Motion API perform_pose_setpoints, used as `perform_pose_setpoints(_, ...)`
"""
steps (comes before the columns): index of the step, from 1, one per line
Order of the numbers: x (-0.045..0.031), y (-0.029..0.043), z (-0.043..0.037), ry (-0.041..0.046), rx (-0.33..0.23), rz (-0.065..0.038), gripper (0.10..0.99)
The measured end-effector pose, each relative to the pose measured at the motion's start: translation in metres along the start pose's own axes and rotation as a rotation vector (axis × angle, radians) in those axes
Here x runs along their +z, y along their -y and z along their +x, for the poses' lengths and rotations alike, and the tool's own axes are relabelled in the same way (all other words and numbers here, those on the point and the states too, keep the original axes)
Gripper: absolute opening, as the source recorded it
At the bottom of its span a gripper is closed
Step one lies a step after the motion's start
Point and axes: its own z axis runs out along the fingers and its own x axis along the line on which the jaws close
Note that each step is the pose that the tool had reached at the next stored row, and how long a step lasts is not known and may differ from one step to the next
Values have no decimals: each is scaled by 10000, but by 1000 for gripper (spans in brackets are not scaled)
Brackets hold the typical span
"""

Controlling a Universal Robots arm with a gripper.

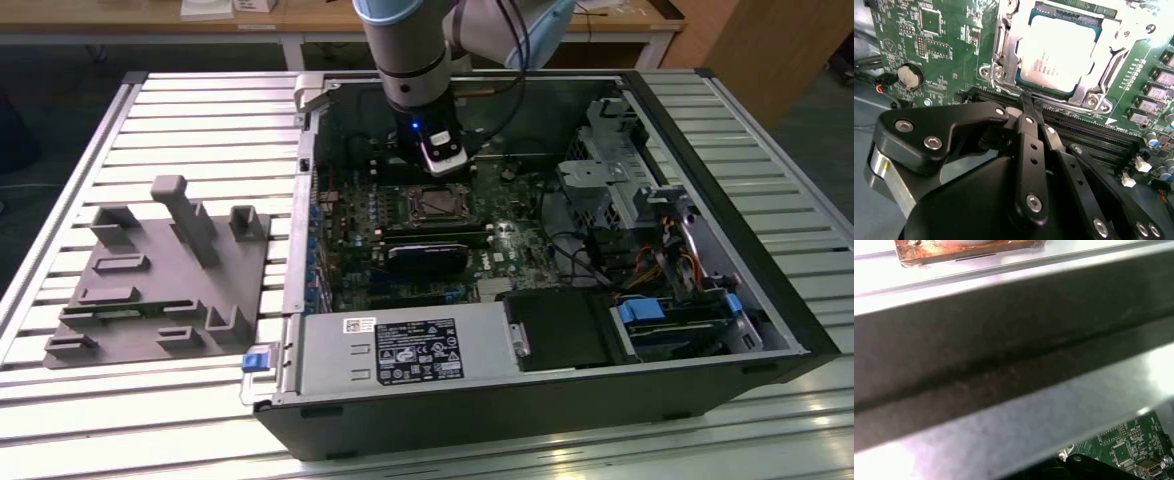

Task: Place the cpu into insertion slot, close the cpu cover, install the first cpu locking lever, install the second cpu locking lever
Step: 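Install the first cpu locking lever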

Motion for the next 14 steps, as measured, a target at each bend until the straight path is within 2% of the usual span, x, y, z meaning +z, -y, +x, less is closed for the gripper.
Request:
perform_pose_setpoints(9, -80, -17, -15, 0, 0, 0, 106)
perform_pose_setpoints(14, -70, -24, -51, 0, 1, -2, 106)
